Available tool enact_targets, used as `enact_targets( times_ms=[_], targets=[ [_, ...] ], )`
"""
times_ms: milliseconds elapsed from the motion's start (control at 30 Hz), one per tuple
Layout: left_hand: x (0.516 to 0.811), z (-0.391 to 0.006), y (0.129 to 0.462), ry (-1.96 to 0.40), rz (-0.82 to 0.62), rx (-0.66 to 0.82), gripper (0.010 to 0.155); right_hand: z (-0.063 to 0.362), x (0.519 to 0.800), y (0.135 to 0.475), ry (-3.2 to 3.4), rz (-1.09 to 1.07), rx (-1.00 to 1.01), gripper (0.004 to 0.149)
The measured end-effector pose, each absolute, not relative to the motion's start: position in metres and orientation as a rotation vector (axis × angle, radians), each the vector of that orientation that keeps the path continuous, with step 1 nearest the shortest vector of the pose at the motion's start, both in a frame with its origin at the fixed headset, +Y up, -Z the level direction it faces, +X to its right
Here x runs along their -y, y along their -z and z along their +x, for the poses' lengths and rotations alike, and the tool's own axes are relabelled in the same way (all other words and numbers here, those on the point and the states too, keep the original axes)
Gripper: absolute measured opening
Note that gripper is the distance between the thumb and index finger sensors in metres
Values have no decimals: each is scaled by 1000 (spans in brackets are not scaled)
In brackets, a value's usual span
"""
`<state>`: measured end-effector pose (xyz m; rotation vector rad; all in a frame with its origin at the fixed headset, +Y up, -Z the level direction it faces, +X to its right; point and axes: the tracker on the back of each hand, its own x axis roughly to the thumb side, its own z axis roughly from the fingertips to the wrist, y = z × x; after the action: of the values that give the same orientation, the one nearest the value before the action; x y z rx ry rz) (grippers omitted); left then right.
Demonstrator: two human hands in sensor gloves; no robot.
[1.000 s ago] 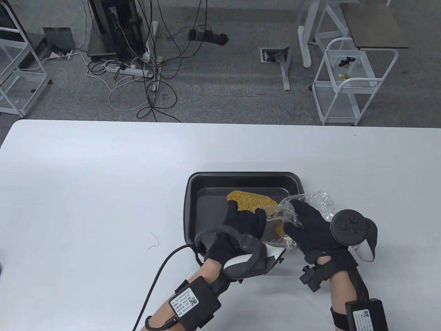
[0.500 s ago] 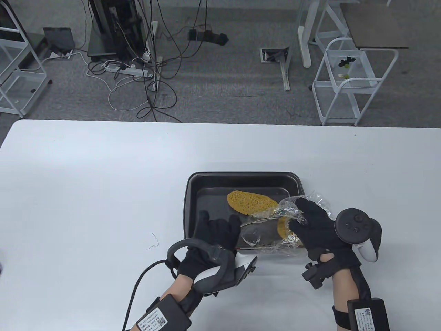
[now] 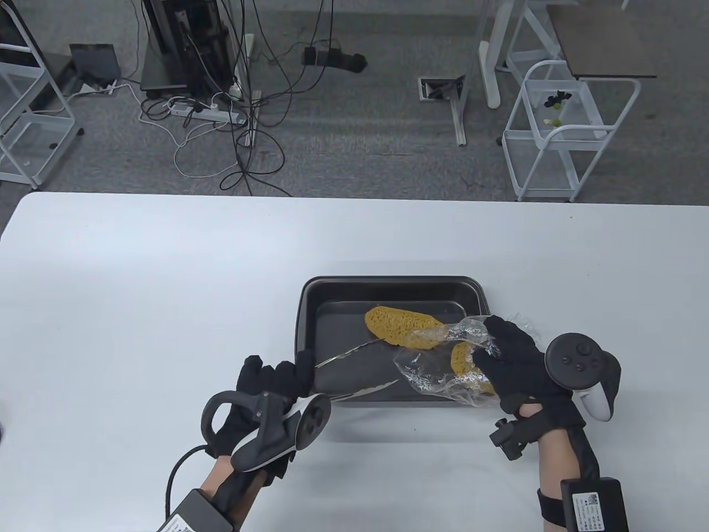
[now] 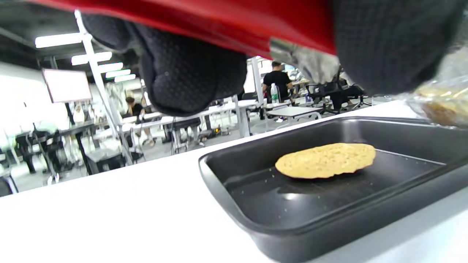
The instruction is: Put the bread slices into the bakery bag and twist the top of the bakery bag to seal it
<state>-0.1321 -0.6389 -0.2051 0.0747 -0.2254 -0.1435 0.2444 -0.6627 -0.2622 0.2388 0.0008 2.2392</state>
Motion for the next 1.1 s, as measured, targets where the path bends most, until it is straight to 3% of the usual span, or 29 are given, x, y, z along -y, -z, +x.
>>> enact_targets(
  times_ms=[367, 667, 1100],
  targets=[
    [669, -139, 306, -55, -417, 84, 92, 258, 661, 263, -2214, 201, 22, 45],
    [695, -122, 363, 22, -496, -22, 91, 265, 662, 264, -2200, 186, 17, 45],
    [716, -103, 382, 9, -551, -6, 90, 267, 664, 265, -2194, 173, 6, 45]
  ],
)
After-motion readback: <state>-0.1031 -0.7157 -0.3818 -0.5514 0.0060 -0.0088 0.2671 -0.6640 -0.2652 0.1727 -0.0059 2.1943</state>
